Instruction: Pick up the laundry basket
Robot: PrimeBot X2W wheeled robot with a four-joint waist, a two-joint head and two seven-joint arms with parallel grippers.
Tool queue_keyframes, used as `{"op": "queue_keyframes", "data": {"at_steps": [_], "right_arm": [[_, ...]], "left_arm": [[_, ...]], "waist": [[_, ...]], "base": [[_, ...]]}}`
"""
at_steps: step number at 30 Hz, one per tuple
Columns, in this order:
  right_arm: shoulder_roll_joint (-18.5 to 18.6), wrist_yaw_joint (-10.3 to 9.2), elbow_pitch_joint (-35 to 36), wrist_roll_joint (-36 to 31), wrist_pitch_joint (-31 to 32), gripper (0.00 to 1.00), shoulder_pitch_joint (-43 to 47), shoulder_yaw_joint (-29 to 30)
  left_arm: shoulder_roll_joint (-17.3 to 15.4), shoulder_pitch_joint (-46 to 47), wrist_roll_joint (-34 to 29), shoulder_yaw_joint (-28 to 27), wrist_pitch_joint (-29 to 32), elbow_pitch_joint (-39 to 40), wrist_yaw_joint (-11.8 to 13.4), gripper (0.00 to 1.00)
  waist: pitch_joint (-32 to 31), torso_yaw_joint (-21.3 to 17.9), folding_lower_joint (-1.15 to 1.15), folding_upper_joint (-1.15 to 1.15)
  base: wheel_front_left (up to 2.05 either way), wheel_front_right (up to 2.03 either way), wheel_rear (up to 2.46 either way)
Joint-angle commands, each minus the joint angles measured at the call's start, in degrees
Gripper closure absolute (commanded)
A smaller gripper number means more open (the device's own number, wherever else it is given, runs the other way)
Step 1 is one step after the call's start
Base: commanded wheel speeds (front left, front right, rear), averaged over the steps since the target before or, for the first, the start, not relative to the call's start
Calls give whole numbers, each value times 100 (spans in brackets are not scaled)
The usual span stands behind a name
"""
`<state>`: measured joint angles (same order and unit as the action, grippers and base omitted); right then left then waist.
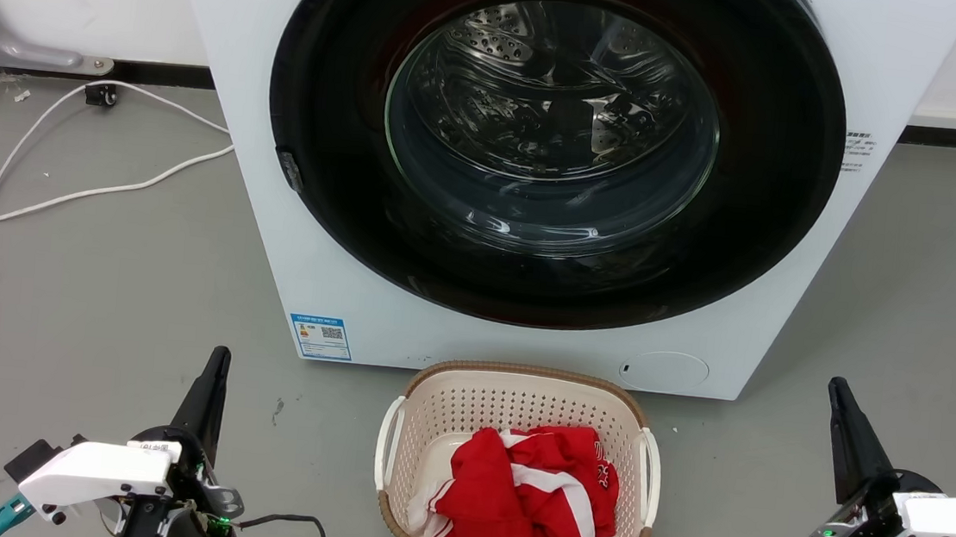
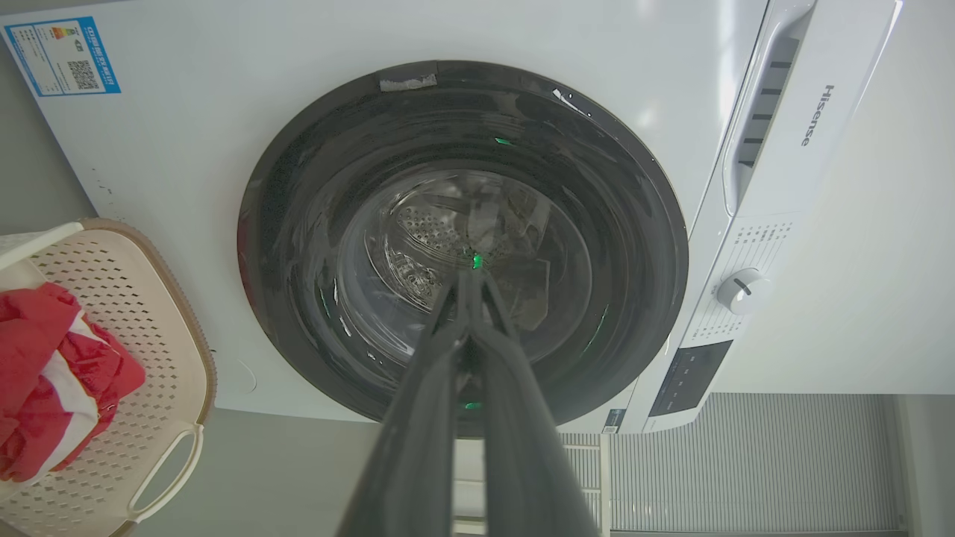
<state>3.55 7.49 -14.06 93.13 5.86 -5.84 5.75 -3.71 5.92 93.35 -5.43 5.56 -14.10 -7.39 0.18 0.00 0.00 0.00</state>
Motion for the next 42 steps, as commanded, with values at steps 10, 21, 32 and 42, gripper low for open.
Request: {"op": "queue_keyframes", "data": {"at_steps": [10, 21, 32, 42], "right_arm": [[-7, 0, 0, -18, 6, 0, -1, 12], [-19, 0, 124, -282, -263, 0, 160, -103], [-26, 0, 393, -1867, -545, 0, 247, -118], [-32, 0, 559, -3504, -756, 0, 332, -166]], "left_arm": [[13, 2, -12, -13, 15, -1, 0, 0], [33, -34, -213, 235, -251, 84, 2, 0], [39, -39, -1521, 341, -530, 363, 0, 0], [38, -60, -3093, 474, -753, 515, 65, 0]], "waist": [[0, 0, 0, 0], [-4, 9, 0, 0], [-15, 30, 0, 0], [-8, 25, 0, 0]], "base": [[0, 0, 0], [0, 0, 0], [0, 0, 0], [0, 0, 0]]}}
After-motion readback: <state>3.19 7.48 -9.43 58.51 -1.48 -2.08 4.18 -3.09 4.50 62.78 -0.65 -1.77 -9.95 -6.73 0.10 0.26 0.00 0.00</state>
